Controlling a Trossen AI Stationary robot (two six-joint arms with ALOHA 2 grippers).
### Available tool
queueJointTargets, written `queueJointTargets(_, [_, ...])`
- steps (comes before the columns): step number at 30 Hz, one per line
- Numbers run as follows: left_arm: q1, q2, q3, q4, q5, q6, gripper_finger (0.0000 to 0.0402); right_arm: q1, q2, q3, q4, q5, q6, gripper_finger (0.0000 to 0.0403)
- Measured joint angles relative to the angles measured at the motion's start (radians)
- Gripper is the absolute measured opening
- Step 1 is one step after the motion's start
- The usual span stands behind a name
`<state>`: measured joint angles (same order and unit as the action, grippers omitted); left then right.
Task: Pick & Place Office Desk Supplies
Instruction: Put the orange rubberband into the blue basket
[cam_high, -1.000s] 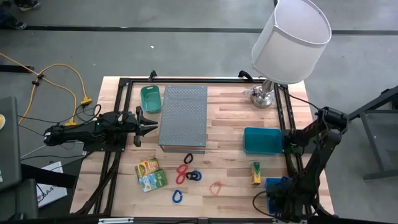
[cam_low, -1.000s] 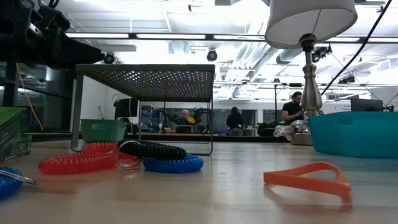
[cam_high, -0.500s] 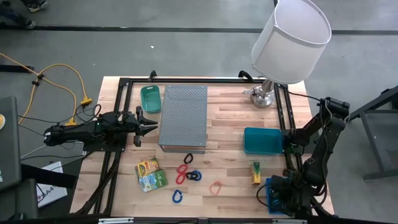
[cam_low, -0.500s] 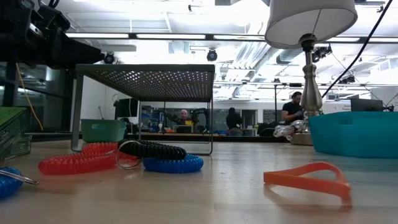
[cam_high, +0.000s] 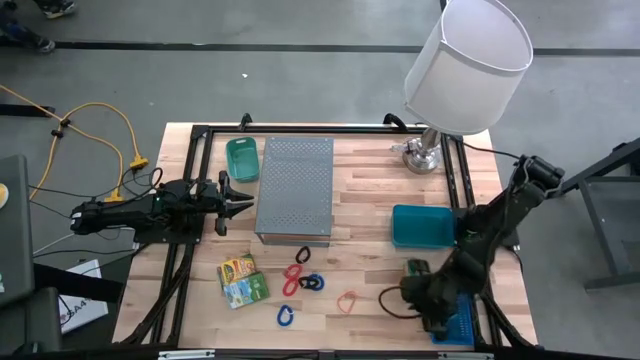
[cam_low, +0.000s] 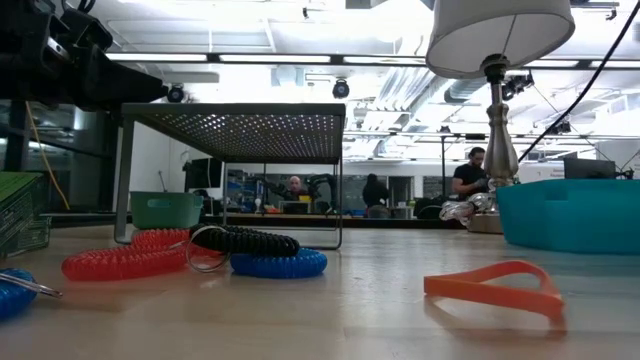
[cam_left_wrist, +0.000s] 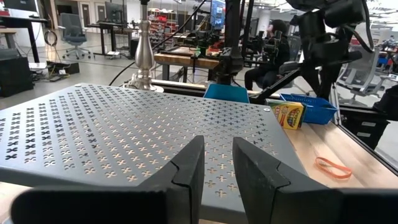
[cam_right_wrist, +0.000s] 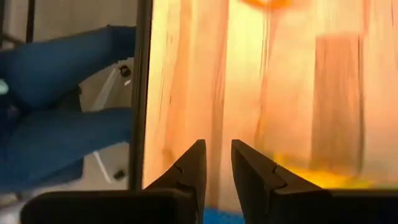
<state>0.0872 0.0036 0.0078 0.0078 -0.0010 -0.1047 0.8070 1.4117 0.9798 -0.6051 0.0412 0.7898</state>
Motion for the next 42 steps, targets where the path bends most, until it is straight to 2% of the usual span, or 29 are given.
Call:
queueJointTargets(8, [0.0, 0.0, 0.0, 0.0, 0.0, 0.0, 0.0079, -0.174, 0.012, 0.0, 0.126, -0.043, -0.404, 0.0063])
queueJointTargets(15, [0.0, 0.0, 0.0, 0.0, 0.0, 0.0, 0.0079, -0.24, 0.017, 0.0, 0.231, -0.016, -0.578, 0.0063])
queueJointTargets(20, [0.0, 0.0, 0.0, 0.0, 0.0, 0.0, 0.0079, -0.232, 0.06, 0.0, 0.253, 0.091, -0.611, 0.0063])
queueJointTargets(34, [0.0, 0.0, 0.0, 0.0, 0.0, 0.0, 0.0079, -0.233, 0.288, -0.001, 0.44, 0.092, -0.604, 0.0063])
queueJointTargets(42, [0.0, 0.0, 0.0, 0.0, 0.0, 0.0, 0.0079, -0.238, 0.352, 0.0, 0.486, 0.163, -0.436, 0.0063])
